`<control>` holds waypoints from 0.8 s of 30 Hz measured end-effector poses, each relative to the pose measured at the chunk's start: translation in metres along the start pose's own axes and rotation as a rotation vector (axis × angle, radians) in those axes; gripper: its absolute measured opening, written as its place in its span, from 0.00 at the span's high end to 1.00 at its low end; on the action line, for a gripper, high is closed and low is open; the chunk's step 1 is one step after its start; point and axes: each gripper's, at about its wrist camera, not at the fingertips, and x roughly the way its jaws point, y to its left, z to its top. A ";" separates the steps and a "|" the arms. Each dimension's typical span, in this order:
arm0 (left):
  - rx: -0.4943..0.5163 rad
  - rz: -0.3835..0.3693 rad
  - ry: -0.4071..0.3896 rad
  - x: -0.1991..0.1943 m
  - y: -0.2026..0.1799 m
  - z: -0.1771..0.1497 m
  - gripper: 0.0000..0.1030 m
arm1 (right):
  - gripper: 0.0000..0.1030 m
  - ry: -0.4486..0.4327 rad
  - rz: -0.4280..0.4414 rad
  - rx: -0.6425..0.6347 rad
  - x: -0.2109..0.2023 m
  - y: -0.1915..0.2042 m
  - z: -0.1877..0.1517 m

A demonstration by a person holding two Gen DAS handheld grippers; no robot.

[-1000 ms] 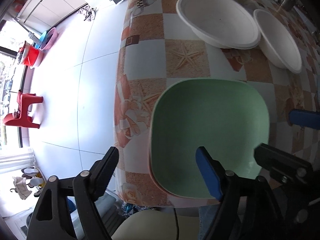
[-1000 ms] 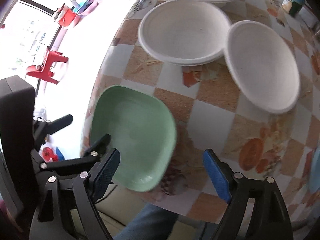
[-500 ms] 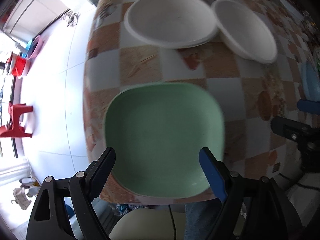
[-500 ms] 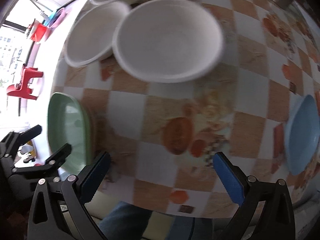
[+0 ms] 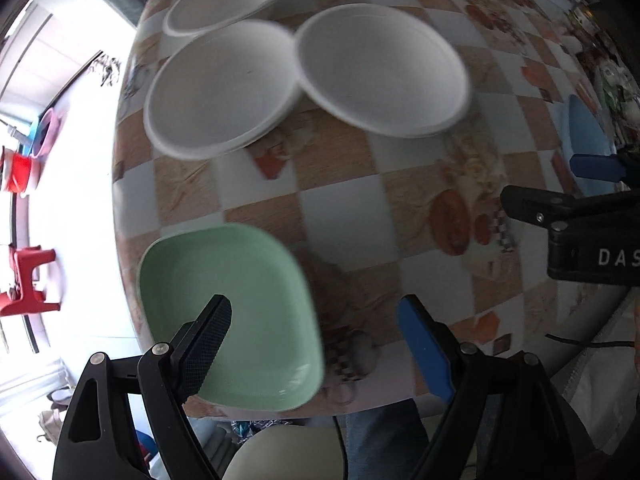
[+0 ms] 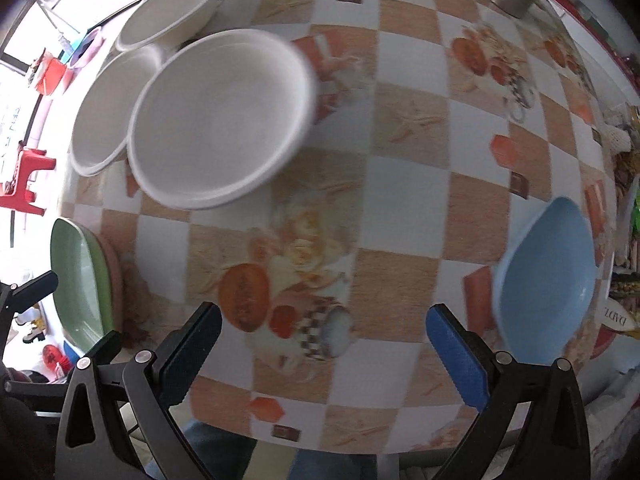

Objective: Organize plates and bowls
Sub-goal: 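Move the right gripper over to the blue plate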

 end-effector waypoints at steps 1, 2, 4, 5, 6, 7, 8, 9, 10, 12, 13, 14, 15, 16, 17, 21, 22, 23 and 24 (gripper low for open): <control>0.010 -0.005 0.001 0.000 -0.007 0.002 0.15 | 0.00 0.001 -0.006 0.006 0.000 -0.007 -0.001; 0.016 -0.008 0.002 0.001 -0.012 0.002 0.15 | 0.00 0.002 -0.012 0.014 -0.001 -0.014 -0.002; 0.038 -0.016 0.006 0.005 -0.026 0.009 0.15 | 0.00 0.009 -0.022 0.036 0.000 -0.033 -0.004; 0.047 -0.020 0.009 0.005 -0.032 0.010 0.15 | 0.00 0.014 -0.026 0.049 0.001 -0.042 -0.006; 0.059 -0.025 0.011 0.006 -0.039 0.013 0.15 | 0.00 0.019 -0.030 0.063 0.001 -0.052 -0.008; 0.076 -0.033 0.012 0.006 -0.049 0.016 0.15 | 0.00 0.024 -0.037 0.080 0.002 -0.063 -0.011; 0.088 -0.038 0.012 0.006 -0.057 0.018 0.15 | 0.00 0.027 -0.044 0.097 0.001 -0.073 -0.014; 0.104 -0.044 0.012 0.006 -0.066 0.021 0.15 | 0.00 0.032 -0.049 0.114 0.002 -0.083 -0.016; 0.118 -0.049 0.013 0.006 -0.073 0.023 0.15 | 0.00 0.038 -0.051 0.139 0.002 -0.097 -0.019; 0.155 -0.062 0.014 0.006 -0.094 0.029 0.15 | 0.00 0.049 -0.054 0.176 0.003 -0.117 -0.024; 0.164 -0.066 0.014 0.006 -0.101 0.030 0.15 | 0.00 0.054 -0.061 0.196 0.002 -0.129 -0.028; 0.178 -0.072 0.015 0.006 -0.110 0.033 0.15 | 0.00 0.056 -0.067 0.208 0.002 -0.137 -0.031; 0.192 -0.078 0.016 0.006 -0.119 0.036 0.15 | 0.00 0.059 -0.072 0.220 0.001 -0.146 -0.033; 0.202 -0.081 0.016 0.006 -0.125 0.038 0.15 | 0.00 0.067 -0.075 0.234 0.001 -0.156 -0.036; 0.216 -0.085 0.016 0.006 -0.134 0.041 0.15 | 0.00 0.073 -0.075 0.246 0.002 -0.166 -0.039; 0.255 -0.094 0.017 0.007 -0.156 0.049 0.15 | 0.00 0.086 -0.098 0.290 0.006 -0.193 -0.047; 0.265 -0.094 0.018 0.007 -0.162 0.051 0.15 | 0.00 0.088 -0.100 0.303 0.006 -0.202 -0.049; 0.270 -0.094 0.019 0.007 -0.168 0.054 0.15 | 0.00 0.090 -0.103 0.313 0.007 -0.207 -0.050; 0.276 -0.092 0.021 0.007 -0.172 0.056 0.15 | 0.00 0.091 -0.105 0.320 0.007 -0.211 -0.052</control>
